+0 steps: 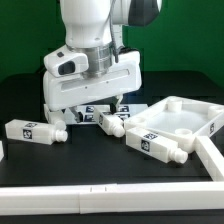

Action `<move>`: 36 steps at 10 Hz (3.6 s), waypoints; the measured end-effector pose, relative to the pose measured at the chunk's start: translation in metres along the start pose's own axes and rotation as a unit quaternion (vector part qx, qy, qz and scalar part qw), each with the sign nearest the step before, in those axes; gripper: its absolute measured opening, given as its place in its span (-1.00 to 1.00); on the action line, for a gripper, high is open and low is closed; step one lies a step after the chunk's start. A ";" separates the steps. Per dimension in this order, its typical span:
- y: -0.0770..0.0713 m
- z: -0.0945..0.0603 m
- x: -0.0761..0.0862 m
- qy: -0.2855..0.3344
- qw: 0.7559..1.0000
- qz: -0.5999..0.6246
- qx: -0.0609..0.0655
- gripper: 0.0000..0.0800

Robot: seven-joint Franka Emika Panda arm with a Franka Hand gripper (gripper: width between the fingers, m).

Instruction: Assemble desk

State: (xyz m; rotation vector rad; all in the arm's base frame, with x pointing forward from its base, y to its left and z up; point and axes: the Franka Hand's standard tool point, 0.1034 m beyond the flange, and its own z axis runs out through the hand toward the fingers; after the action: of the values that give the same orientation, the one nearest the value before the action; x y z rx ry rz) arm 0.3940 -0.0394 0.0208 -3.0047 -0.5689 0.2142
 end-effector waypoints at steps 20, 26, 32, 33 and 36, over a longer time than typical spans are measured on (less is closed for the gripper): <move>-0.014 0.003 -0.009 0.004 0.996 0.094 0.000 -0.29; -0.014 0.009 -0.012 0.005 0.995 0.099 -0.004 -0.09; -0.023 -0.038 0.063 -0.005 0.992 0.125 0.015 0.62; -0.022 -0.036 0.058 -0.008 0.992 0.126 0.016 0.62; -0.022 -0.036 0.060 -0.008 0.992 0.125 0.014 0.62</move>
Offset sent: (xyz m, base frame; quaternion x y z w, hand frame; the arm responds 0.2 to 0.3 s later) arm 0.0030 0.0024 -0.0022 0.0151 -0.0083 0.0289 0.9994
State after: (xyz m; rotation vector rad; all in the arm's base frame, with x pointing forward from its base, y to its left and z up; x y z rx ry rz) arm 0.4470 0.0018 0.0512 -3.0420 -0.1872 0.2589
